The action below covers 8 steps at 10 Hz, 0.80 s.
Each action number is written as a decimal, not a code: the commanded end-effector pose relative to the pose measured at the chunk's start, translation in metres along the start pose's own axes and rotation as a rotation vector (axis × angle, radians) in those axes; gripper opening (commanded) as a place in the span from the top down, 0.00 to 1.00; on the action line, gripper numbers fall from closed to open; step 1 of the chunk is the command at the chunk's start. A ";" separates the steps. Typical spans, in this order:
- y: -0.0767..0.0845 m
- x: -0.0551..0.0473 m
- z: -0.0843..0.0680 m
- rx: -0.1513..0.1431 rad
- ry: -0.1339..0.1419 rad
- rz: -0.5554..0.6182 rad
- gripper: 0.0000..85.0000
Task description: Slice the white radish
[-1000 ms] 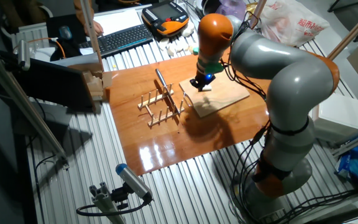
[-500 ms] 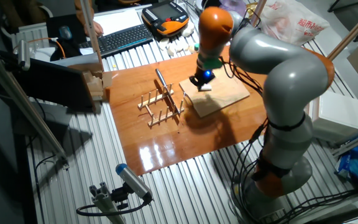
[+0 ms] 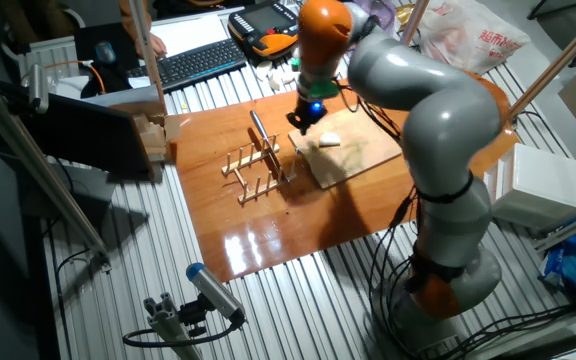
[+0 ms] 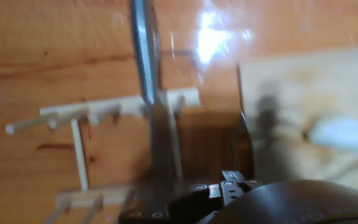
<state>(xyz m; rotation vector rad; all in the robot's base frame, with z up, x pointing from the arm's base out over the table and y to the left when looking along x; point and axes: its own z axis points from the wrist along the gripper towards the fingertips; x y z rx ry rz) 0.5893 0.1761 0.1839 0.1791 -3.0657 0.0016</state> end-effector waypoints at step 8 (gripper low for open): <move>0.081 0.002 0.043 0.075 -0.022 -0.012 0.60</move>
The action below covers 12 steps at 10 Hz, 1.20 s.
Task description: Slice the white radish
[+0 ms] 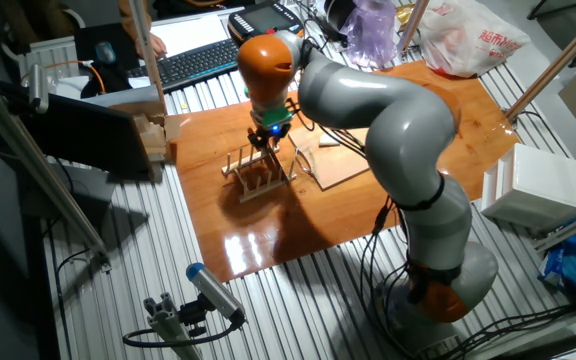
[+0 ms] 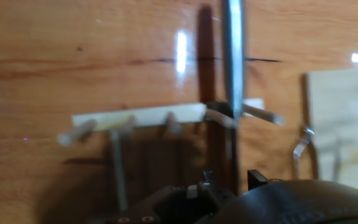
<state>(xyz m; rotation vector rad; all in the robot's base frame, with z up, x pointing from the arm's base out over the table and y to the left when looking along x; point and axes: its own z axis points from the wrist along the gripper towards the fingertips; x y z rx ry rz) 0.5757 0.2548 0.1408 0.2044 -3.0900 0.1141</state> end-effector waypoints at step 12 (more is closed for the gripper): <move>-0.017 0.001 0.041 -0.009 -0.085 -0.022 0.60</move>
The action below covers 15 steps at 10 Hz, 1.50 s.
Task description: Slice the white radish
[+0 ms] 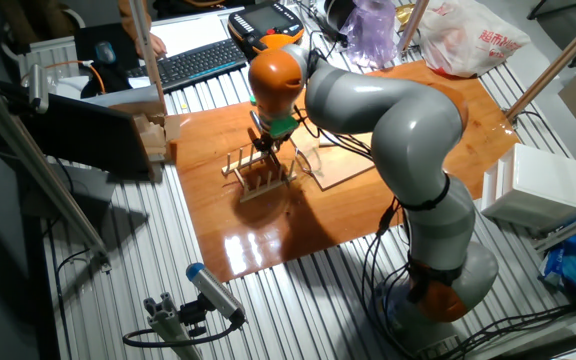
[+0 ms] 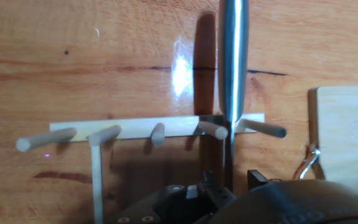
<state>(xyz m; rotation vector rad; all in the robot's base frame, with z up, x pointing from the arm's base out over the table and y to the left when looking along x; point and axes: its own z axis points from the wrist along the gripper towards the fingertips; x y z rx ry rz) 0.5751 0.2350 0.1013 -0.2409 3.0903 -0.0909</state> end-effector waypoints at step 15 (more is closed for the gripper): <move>-0.015 -0.014 -0.085 -0.048 0.064 -0.013 1.00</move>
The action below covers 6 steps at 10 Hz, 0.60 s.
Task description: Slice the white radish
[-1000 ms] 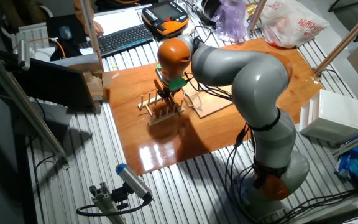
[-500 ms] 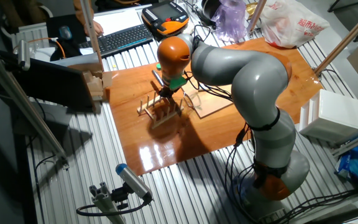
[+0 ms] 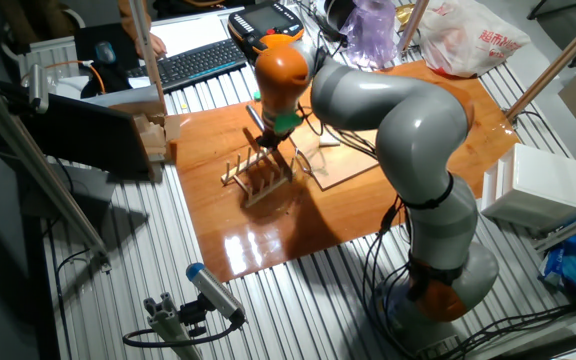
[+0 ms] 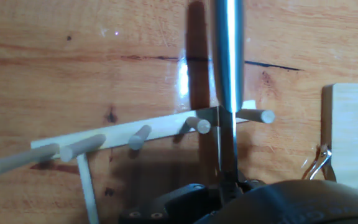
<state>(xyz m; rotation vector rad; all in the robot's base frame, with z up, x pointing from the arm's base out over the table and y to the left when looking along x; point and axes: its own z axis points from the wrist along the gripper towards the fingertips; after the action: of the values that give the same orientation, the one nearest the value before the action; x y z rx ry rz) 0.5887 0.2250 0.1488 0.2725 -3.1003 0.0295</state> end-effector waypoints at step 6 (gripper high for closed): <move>-0.050 0.021 -0.089 0.001 -0.003 0.098 1.00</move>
<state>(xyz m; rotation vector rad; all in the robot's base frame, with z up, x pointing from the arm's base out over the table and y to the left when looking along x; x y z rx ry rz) 0.5796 0.1740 0.2104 0.1550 -3.1134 0.0326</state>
